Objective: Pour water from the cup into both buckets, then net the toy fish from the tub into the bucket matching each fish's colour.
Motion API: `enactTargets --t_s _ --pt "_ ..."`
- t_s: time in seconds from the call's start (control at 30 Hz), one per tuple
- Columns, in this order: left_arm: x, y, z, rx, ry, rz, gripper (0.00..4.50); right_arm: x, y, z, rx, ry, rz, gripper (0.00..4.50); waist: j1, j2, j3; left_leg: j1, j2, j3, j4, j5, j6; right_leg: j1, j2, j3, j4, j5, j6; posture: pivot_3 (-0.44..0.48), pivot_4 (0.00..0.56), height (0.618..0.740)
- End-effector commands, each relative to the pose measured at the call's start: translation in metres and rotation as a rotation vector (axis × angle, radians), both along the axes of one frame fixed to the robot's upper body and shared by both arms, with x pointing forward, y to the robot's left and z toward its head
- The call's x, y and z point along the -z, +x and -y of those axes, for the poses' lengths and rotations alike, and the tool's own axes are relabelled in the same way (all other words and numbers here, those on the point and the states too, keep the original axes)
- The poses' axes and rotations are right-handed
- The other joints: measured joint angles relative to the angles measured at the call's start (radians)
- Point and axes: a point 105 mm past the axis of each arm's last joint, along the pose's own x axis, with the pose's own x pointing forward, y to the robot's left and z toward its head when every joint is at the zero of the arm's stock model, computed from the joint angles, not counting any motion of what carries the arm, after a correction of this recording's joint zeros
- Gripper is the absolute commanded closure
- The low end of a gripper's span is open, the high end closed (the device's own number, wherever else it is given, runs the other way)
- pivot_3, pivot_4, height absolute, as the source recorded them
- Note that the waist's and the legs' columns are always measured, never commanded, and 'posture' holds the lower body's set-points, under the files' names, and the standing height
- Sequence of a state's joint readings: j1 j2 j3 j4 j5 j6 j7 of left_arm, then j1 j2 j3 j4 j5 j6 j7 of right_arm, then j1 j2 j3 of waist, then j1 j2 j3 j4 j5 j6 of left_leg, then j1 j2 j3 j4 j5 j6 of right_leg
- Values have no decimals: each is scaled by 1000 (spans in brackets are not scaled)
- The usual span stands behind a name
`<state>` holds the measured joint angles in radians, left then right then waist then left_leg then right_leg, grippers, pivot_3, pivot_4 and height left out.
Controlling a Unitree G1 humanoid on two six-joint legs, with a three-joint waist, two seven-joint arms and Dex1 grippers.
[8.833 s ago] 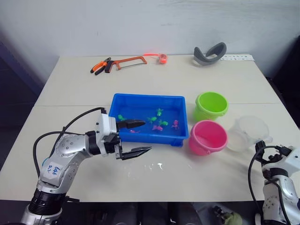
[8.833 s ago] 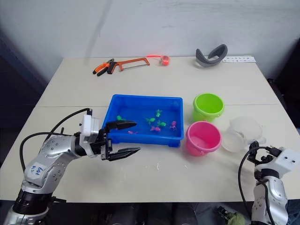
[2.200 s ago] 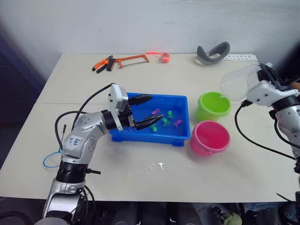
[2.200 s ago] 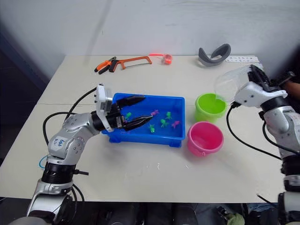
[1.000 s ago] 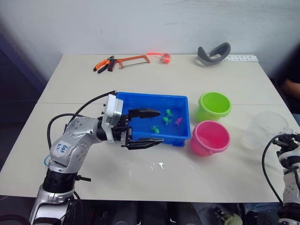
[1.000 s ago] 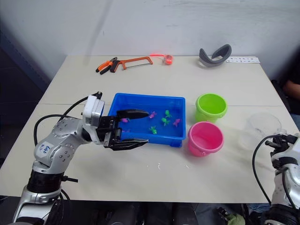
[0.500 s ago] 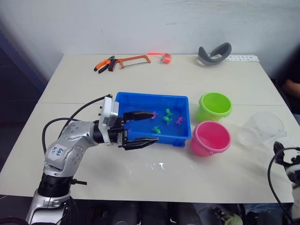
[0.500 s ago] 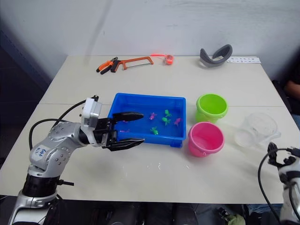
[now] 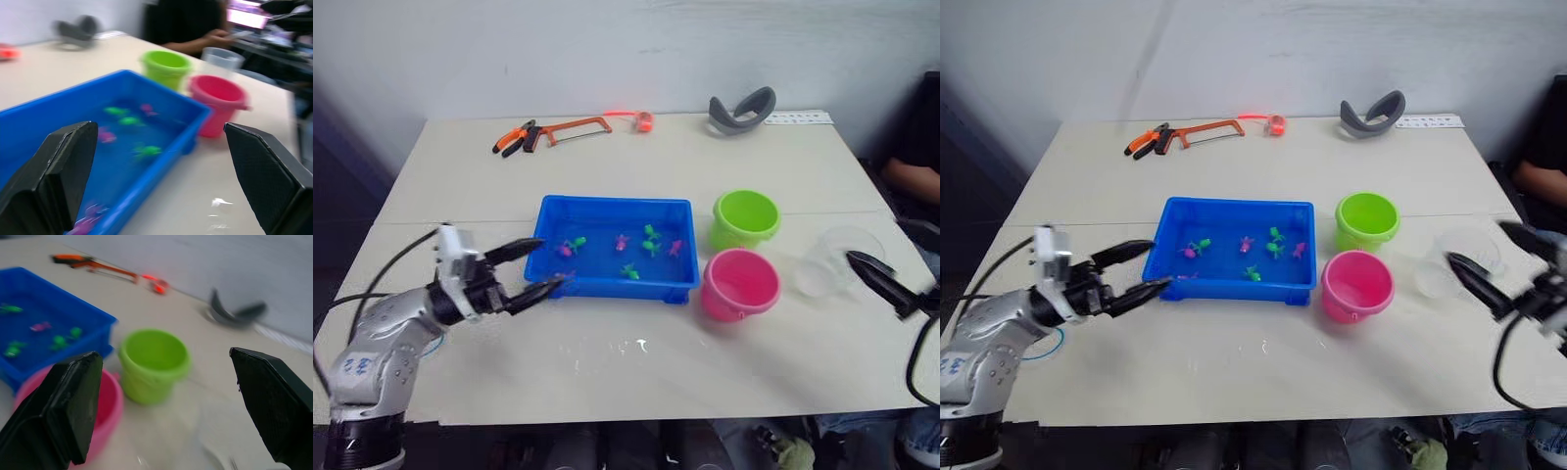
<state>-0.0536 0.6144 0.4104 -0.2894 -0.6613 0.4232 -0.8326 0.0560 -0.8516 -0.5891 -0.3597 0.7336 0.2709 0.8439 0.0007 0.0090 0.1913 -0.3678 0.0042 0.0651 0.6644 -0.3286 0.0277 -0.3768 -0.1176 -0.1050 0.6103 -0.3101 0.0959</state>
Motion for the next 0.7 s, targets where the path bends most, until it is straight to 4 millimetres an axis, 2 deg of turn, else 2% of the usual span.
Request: enactTargets --t_s 0.03,0.07,0.13,0.2,0.27,0.3,0.4,0.57,0.7 --pt "0 -8 -42 -183 8 25 0 3 2 -43 -246 -37 59 65 13 0 0 -1 0 -1 0 0 0 0 0 -1 0 0 0 0 150 740" --pt "2 -13 -53 -226 11 22 0 5 4 -53 -299 -49 72 65 16 0 0 -2 0 -1 0 0 0 0 0 -2 0 0 0 0 150 740" --pt "6 -25 -87 -381 16 34 0 10 4 -74 -420 -34 95 65 19 -1 1 -3 0 0 1 -1 1 0 0 -2 -2 0 0 0 150 740" --pt "10 -36 -111 -494 27 36 0 17 0 -87 -505 -20 78 65 23 -2 1 -4 0 1 1 -3 3 0 0 -3 -4 0 1 0 150 740" --pt "16 -55 -146 -669 -65 -12 0 24 -3 -100 -575 -44 113 65 23 -4 1 -4 -1 0 2 -4 5 1 -1 -4 -4 0 1 0 150 740" --pt "19 -62 -157 -721 -90 -28 0 25 -4 -103 -589 -47 137 65 22 -5 1 -4 -1 0 3 -5 6 1 -2 -4 -4 1 2 0 150 740" --pt "34 -99 -190 -920 -151 -131 0 34 -10 -115 -658 -7 100 65 19 -7 1 -4 -1 1 3 -5 6 2 -3 -4 -6 1 2 0 150 740" --pt "63 -139 -203 -1088 -71 -287 0 51 -24 -126 -746 -9 57 65 19 -9 0 -3 -1 1 2 -7 5 2 -5 -3 -6 1 2 0 150 740" --pt "66 -140 -192 -1099 12 -335 0 47 -24 -126 -721 -13 111 65 25 -12 -1 -2 -2 1 2 -10 2 1 -7 -3 -8 1 2 0 150 740"
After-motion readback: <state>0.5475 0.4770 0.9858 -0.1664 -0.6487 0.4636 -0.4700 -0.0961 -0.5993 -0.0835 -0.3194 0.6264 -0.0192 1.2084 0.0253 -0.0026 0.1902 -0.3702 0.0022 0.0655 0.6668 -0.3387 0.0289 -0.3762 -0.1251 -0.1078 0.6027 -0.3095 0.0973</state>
